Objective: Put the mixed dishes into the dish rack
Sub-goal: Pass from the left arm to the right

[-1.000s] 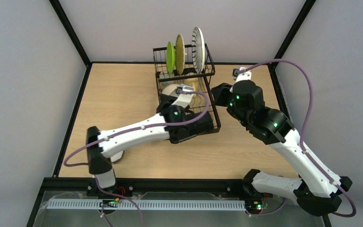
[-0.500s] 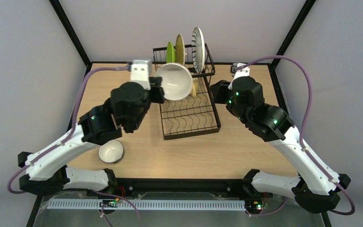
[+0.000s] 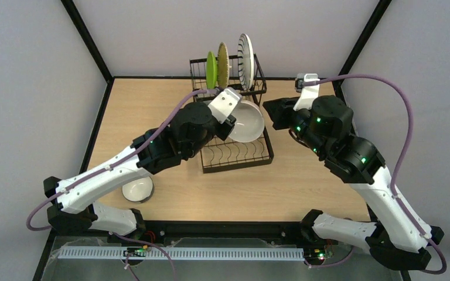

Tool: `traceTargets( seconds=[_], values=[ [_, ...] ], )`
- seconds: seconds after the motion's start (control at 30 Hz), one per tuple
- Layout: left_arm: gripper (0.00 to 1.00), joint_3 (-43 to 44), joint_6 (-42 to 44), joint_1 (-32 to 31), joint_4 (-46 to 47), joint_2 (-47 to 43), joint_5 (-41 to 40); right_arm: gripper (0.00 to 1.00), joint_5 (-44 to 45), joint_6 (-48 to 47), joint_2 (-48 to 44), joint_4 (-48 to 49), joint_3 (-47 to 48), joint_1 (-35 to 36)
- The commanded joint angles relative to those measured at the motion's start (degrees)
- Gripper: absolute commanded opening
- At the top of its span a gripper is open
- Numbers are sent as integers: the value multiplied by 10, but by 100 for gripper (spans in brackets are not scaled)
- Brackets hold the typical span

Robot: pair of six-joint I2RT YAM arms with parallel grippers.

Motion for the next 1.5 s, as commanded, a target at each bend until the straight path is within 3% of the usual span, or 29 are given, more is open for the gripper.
traceTargets(
  seconds=[0.0,0.37,0.77,1.07,1.47],
  values=[
    [2,-10,95,7,138,-16,-32,53,-12,-6,-6,-52,26,2],
    [2,-87,284,7,396,-32,-99,51,-58,47,-6,-52,43,3],
    [2,-213,551,7,721,-26,-124,56,-168,225,21,116,3,3],
    [2,-257,635,7,859,-8,-120,58,-189,395,56,215,-15,2],
    [2,-270,702,-10,945,39,-111,62,-178,456,47,262,-36,3]
  ],
)
